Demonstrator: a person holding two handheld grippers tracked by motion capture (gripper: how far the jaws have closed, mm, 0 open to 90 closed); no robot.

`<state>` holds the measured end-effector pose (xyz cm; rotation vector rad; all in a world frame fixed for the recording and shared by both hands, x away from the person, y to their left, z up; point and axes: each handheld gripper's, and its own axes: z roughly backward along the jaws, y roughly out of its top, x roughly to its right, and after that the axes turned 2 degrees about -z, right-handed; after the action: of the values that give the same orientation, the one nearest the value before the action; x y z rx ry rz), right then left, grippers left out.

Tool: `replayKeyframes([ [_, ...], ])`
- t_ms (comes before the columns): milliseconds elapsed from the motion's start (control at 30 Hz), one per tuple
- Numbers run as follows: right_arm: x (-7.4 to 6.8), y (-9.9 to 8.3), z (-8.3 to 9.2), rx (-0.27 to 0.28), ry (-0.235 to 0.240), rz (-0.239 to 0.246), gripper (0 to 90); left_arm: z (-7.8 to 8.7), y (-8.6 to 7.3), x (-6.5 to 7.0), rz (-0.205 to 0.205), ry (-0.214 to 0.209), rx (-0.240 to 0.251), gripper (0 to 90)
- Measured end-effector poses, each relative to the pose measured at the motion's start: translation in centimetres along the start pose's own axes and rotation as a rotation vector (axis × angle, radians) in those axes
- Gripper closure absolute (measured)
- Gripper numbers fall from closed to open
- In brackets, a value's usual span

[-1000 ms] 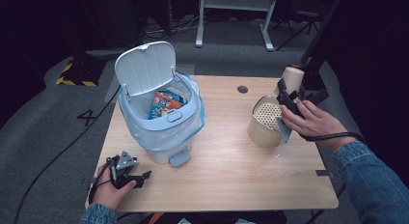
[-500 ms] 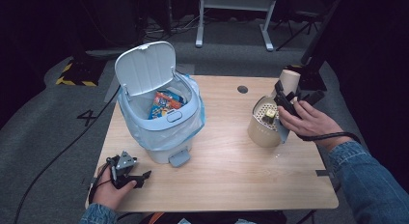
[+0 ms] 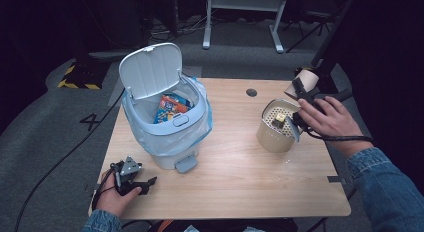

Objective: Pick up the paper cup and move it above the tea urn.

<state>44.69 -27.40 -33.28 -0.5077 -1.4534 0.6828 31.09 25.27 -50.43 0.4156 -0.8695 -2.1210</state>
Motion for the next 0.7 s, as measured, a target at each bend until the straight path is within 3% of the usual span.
replayKeyframes([
  [133,0.6,-1.9,0.2,0.062,0.091,-0.312,30.5,-0.1,0.1,-0.3,0.019,-0.019,0.007,23.5],
  [167,0.5,-2.9,0.2,0.096,0.144,-0.469,30.5,-0.2,0.2,-0.4,0.022,-0.020,0.009,23.5],
  [200,0.5,-2.9,0.2,0.096,0.144,-0.469,30.5,-0.2,0.2,-0.4,0.022,-0.020,0.009,23.5],
  [233,0.1,-3.9,0.1,0.139,0.210,-0.628,30.4,-0.2,0.2,-0.4,0.019,-0.018,0.008,23.5],
  [267,0.1,-3.9,0.1,0.139,0.210,-0.628,30.4,-0.2,0.2,-0.4,0.019,-0.018,0.008,23.5],
  [300,-0.3,-4.8,0.1,0.164,0.252,-0.773,30.1,-0.2,0.3,-0.3,0.016,-0.020,0.003,23.3],
  [367,-0.7,-5.5,0.1,0.190,0.279,-0.883,30.1,-0.3,0.3,-0.3,0.009,-0.018,0.004,23.1],
  [400,-0.7,-5.5,0.1,0.190,0.279,-0.883,30.1,-0.3,0.3,-0.3,0.009,-0.018,0.004,23.1],
  [433,-1.3,-6.4,0.0,0.244,0.313,-1.033,30.1,-0.3,0.3,-0.3,0.008,-0.017,0.004,23.1],
  [467,-1.5,-6.8,-0.1,0.267,0.331,-1.100,30.1,-0.3,0.3,-0.3,0.008,-0.017,0.003,23.1],
  [500,-1.5,-6.8,-0.1,0.267,0.331,-1.100,30.1,-0.3,0.3,-0.3,0.008,-0.017,0.003,23.1],
  [533,-1.7,-7.0,-0.1,0.284,0.344,-1.148,30.1,-0.3,0.3,-0.3,0.007,-0.015,0.002,23.1],
  [567,-2.4,-7.8,-0.4,0.310,0.390,-1.266,30.2,-0.3,0.3,-0.2,0.004,-0.012,0.002,23.0],
  [600,-2.4,-7.8,-0.4,0.310,0.390,-1.266,30.2,-0.3,0.3,-0.2,0.004,-0.012,0.002,22.9],
  [633,-2.9,-8.3,-0.6,0.341,0.426,-1.372,30.2,-0.3,0.3,-0.2,-0.001,-0.011,0.000,22.7],
  [667,-3.1,-8.5,-0.7,0.370,0.450,-1.423,30.3,-0.3,0.3,-0.2,-0.001,-0.011,0.000,22.6],
  [700,-3.1,-8.5,-0.7,0.370,0.450,-1.423,30.3,-0.3,0.3,-0.2,0.000,-0.012,0.000,22.6],
])
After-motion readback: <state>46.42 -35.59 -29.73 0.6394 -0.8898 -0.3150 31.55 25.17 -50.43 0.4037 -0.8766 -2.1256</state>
